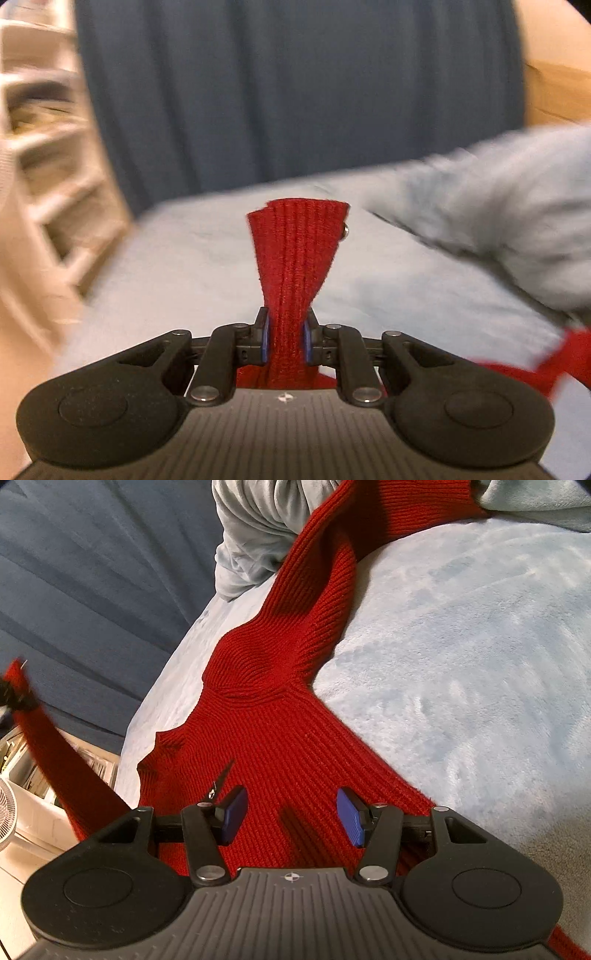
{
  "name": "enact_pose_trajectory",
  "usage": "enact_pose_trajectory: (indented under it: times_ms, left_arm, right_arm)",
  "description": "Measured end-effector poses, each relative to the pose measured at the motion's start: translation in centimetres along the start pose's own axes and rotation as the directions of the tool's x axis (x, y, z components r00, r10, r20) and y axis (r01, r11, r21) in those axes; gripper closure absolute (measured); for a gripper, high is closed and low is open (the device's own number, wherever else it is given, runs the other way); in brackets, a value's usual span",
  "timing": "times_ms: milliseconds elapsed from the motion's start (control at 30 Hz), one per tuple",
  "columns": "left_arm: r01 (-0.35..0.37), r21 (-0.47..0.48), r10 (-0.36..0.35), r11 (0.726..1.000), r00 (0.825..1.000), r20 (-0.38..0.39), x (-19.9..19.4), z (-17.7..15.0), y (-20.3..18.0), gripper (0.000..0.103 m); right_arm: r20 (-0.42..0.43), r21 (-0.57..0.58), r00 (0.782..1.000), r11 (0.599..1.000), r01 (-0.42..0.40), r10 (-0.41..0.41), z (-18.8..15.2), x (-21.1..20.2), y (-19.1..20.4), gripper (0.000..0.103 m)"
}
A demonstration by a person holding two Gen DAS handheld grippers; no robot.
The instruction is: Fold small clothes
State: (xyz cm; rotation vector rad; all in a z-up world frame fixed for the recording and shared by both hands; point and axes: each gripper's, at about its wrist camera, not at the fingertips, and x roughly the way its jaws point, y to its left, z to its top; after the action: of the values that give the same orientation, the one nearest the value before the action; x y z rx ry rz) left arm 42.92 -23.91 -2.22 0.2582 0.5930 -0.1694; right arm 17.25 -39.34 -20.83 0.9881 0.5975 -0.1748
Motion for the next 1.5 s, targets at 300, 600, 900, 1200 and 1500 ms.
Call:
enact_pose_trajectory:
  times_ms: [300, 600, 900, 1200, 1500]
  left_arm:
    - [0.421, 0.016, -0.413, 0.907, 0.896, -0.164, 2.8, -6.0, -4.5, 0.001]
    - [0.284, -0.073, -0.29, 0.956, 0.953, -0.091, 3.9, -3.6, 2.7, 0.0]
    - [0.432, 0.181, -0.363, 0.884, 0.876, -0.317, 10.8, -6.7, -5.1, 0.0]
    - [0.435, 0.341, -0.274, 0.834, 0.861, -0.428, 14.5, -9.9, -11.1, 0.037]
    - [0.373, 0.256, -0.288, 0.892, 0.905, -0.313, 6.8, -8.0, -7.2, 0.083]
  right_arm:
    - [-0.009, 0.015, 1.0, 1.0, -0.013, 0.013, 0.2, -0.1, -0.3, 0.047]
    - [-0.004, 0.014, 1.0, 1.0, -0.007, 0.007, 0.1, 0.0, -0.2, 0.047]
    - [0.007, -0.021, 1.0, 1.0, 0.008, -0.008, -0.3, 0.0, 0.3, 0.047]
    - [0.002, -0.03, 1.0, 1.0, 0.002, -0.002, -0.1, 0.0, 0.2, 0.047]
    - [-0.012, -0.003, 1.0, 1.0, -0.002, 0.002, 0.2, 0.0, 0.1, 0.047]
